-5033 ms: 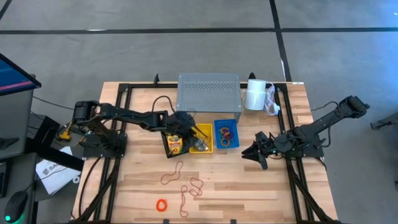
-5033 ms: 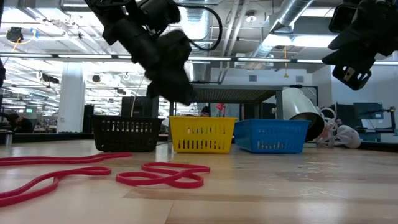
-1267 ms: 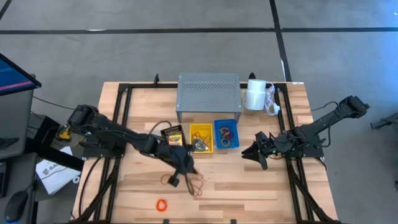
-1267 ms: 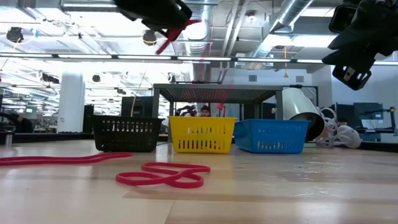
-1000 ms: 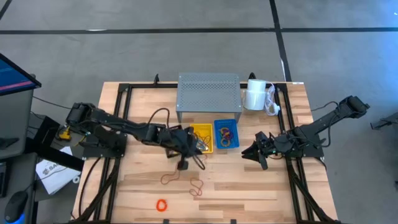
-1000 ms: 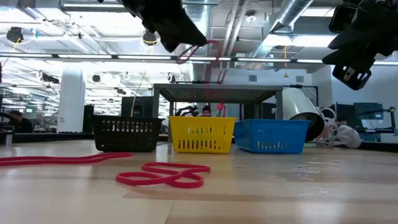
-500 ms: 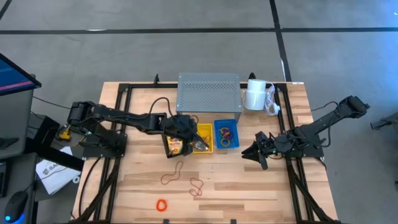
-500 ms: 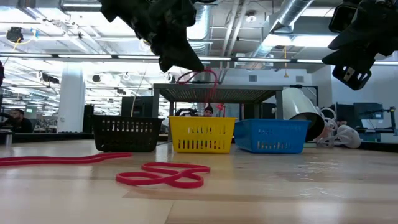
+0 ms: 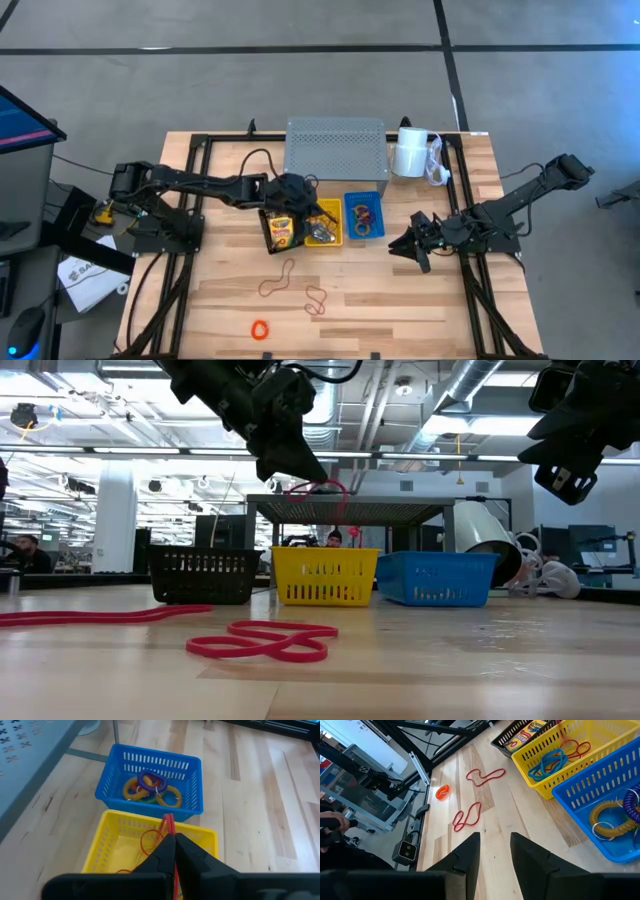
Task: Pick & Place Office Desk Supplies
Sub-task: Put the red rubber band into the yellow basket
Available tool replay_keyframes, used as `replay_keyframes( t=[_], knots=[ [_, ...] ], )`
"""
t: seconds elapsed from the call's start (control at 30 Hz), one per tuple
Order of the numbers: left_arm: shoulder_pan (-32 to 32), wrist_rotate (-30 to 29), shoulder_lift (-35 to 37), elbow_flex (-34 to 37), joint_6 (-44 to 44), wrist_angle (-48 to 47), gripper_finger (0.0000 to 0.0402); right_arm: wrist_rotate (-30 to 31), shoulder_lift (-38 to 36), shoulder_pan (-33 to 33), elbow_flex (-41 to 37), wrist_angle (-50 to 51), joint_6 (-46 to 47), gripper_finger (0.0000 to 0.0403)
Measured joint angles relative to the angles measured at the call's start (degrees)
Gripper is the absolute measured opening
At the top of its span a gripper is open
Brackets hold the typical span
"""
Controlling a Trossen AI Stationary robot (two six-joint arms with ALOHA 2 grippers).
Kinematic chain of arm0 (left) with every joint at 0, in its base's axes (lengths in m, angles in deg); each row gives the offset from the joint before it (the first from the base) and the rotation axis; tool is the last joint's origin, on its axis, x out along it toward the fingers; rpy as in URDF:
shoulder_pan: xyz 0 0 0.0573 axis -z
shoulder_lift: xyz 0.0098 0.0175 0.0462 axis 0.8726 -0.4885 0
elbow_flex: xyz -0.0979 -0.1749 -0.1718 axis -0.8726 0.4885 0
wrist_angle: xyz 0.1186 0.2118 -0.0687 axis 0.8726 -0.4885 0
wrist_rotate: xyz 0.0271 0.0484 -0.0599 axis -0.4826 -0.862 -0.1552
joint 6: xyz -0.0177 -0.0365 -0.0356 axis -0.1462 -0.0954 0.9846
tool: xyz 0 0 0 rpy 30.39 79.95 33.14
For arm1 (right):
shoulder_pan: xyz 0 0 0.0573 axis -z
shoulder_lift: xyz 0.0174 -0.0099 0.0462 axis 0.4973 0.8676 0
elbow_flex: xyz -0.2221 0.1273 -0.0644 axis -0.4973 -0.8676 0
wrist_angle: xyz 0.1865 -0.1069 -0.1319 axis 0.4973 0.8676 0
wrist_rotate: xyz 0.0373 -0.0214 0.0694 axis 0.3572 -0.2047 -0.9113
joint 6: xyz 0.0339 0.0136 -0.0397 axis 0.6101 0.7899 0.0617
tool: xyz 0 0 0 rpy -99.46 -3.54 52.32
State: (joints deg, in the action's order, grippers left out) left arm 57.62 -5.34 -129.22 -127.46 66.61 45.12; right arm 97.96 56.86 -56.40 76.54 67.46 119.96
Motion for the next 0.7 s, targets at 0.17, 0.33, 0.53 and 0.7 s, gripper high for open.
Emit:
replay_keyframes(
  t=[0.17, 0.33, 0.53, 0.7],
  knots=[
    [0.04, 0.01, -0.25, -0.02, -0.10, 0.05, 0.0000, 0.00, -0.01, 0.00, 0.00, -0.02, 0.01, 0.0106],
    [0.04, -0.04, -0.46, -0.02, -0.10, -0.19, 0.0000, 0.00, -0.02, -0.01, 0.00, -0.02, 0.01, 0.0106],
    [0.04, -0.14, -0.46, -0.02, -0.07, -0.24, 0.0022, 0.00, 0.00, 0.00, 0.00, -0.01, 0.00, 0.0106],
    [0.04, -0.19, -0.46, -0.02, -0.07, -0.22, 0.0073, 0.00, 0.00, 0.00, 0.00, 0.00, 0.00, 0.0106]
  ],
)
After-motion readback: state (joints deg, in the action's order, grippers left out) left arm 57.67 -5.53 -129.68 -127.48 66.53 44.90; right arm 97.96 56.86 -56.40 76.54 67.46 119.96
